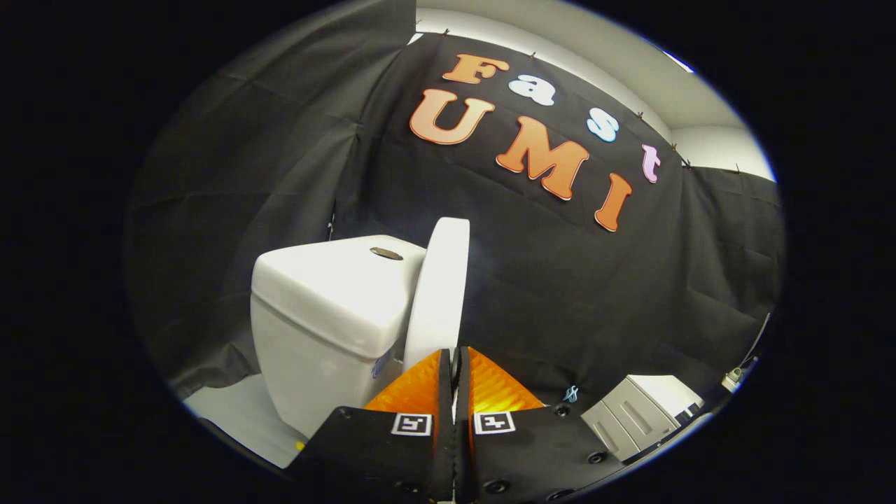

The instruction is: Open the toilet lid.

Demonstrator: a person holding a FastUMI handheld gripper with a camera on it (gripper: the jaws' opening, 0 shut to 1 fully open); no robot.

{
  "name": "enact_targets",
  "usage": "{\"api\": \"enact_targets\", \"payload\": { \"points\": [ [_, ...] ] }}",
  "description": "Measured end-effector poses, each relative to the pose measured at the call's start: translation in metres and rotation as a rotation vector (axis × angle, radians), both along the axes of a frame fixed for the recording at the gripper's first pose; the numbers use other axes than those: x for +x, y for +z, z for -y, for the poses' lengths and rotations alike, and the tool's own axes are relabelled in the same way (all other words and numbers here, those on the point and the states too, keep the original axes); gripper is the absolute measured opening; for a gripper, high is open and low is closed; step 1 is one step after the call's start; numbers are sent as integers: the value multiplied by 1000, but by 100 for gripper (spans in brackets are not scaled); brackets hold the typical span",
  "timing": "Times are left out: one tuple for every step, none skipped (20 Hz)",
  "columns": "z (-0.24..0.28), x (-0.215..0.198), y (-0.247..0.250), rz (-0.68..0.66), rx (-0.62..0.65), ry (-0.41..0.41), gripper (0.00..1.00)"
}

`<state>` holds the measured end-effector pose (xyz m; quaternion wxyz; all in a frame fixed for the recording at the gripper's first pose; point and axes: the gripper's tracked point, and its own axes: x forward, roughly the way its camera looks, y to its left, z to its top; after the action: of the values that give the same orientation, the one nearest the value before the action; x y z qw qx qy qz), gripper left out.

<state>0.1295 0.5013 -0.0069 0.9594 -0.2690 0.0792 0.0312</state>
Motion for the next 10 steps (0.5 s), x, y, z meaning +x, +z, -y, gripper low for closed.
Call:
{"api": "enact_targets", "payload": {
  "points": [
    [0, 1, 1, -1, 3, 0, 8],
    [0, 1, 1, -1, 4, 1, 9],
    [-1, 1, 1, 0, 4, 3, 9],
    [-1, 0, 1, 2, 2, 4, 9],
    [0, 1, 2, 3, -1, 5, 9],
    [0, 1, 2, 4, -2, 6, 9],
    [-1, 2, 2, 4, -1, 6, 9],
    [-1, 1, 2, 4, 3, 5, 9],
    [0, 1, 3, 4, 6, 4, 9],
    [-1, 0, 3, 4, 8, 5, 8]
  ]
}}
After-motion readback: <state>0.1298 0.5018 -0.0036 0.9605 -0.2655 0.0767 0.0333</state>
